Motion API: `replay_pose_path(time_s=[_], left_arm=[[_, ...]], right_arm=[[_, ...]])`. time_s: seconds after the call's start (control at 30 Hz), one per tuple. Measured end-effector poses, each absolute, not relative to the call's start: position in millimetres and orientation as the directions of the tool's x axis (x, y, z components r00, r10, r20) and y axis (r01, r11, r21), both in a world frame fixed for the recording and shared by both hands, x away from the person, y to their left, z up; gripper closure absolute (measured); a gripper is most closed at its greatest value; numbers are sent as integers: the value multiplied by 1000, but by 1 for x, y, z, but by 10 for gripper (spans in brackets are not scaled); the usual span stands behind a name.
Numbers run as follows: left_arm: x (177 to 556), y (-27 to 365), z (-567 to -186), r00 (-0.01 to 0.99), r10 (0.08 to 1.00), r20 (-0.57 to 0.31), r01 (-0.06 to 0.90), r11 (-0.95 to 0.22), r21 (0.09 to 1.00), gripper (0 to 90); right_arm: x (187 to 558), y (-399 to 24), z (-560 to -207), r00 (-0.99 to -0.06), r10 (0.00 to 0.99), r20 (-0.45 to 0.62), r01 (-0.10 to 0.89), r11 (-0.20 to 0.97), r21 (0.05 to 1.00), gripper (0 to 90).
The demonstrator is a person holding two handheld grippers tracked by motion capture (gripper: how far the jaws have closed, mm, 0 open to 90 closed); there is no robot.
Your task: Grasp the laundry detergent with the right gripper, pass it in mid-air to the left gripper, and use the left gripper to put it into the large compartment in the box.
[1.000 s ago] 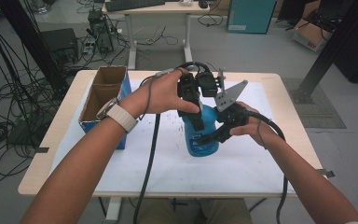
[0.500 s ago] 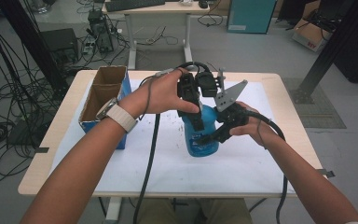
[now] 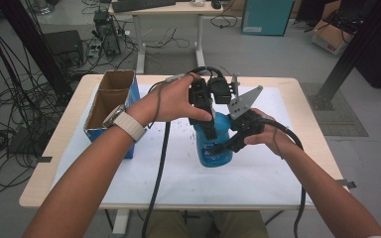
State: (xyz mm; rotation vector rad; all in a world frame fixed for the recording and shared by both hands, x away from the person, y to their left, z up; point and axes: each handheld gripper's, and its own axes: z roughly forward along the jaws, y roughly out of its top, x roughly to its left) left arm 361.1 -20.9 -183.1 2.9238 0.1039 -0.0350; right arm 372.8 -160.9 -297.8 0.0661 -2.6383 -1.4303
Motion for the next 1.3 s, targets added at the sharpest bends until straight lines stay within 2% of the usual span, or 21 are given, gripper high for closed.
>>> replay_pose_path(time_s=[1.3], left_arm=[[360, -19, -183, 997, 76, -31, 81, -972, 221, 372]], right_arm=[[372, -159, -297, -988, -111, 103, 26, 548, 836, 435]])
